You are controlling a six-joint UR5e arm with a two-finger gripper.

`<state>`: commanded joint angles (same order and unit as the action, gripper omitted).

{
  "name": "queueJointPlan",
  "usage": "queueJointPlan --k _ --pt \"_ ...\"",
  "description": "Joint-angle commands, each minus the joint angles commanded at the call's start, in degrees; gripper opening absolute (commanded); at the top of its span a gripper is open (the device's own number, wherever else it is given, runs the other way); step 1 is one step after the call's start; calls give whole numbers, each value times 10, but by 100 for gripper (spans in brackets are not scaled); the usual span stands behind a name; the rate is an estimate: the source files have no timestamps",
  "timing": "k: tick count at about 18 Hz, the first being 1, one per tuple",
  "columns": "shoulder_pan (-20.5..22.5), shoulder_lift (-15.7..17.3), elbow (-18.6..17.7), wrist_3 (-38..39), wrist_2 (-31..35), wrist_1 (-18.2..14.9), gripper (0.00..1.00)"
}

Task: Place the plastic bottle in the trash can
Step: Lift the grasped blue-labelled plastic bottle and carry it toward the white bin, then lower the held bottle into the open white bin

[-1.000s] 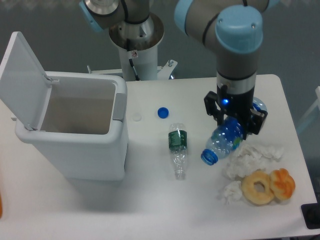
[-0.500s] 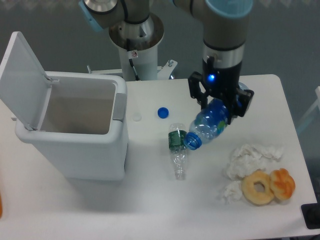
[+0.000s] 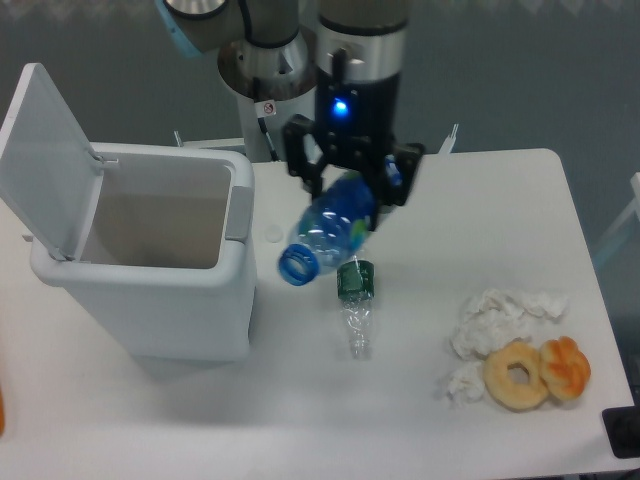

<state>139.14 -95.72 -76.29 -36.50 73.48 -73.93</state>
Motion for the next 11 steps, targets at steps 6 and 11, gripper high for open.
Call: queueJointPlan --k 6,11 --pt "-33 6 -3 76 -32 35 30" --pt "-61 13 -22 138 -41 82 30"
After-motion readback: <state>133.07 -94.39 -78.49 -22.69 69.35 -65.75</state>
